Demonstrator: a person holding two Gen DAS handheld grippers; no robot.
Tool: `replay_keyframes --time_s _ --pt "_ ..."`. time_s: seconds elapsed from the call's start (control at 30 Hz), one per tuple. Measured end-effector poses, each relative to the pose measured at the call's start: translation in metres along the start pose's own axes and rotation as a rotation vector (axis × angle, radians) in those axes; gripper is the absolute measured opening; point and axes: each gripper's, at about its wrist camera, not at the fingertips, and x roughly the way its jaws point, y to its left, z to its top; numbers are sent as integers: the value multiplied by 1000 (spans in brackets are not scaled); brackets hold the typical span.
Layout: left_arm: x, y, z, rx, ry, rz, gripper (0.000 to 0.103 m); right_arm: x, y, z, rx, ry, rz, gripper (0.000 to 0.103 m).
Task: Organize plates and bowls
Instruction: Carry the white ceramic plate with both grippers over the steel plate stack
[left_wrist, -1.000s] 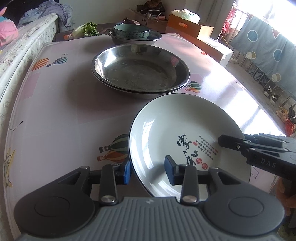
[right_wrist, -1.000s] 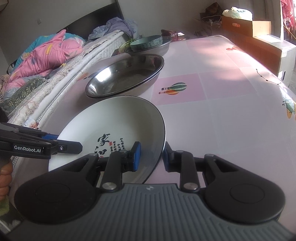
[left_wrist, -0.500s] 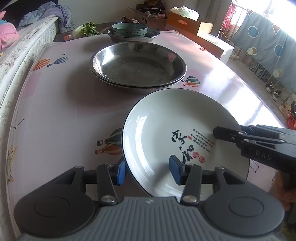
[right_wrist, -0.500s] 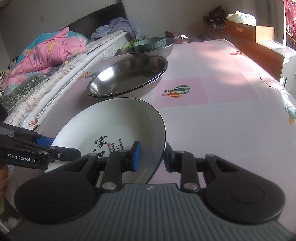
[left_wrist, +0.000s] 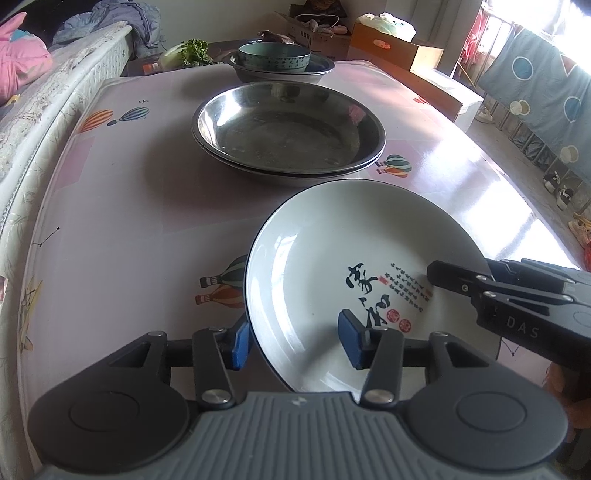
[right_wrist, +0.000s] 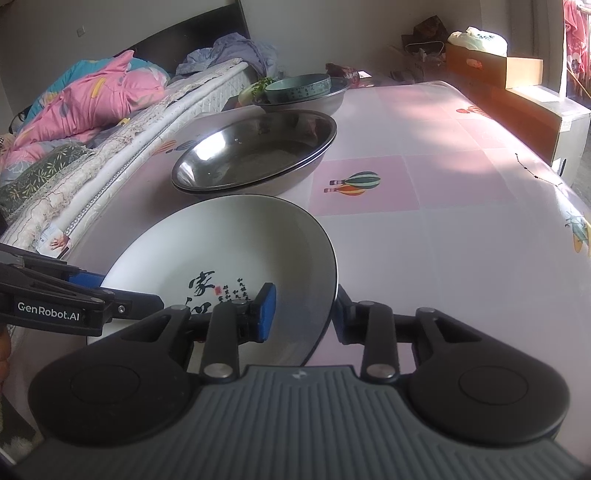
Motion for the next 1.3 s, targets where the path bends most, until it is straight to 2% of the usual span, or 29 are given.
replay_keyframes --time_s 1.3 --pt "-14 3 4 -39 -24 -12 49 -10 4 11 0 -18 6 32"
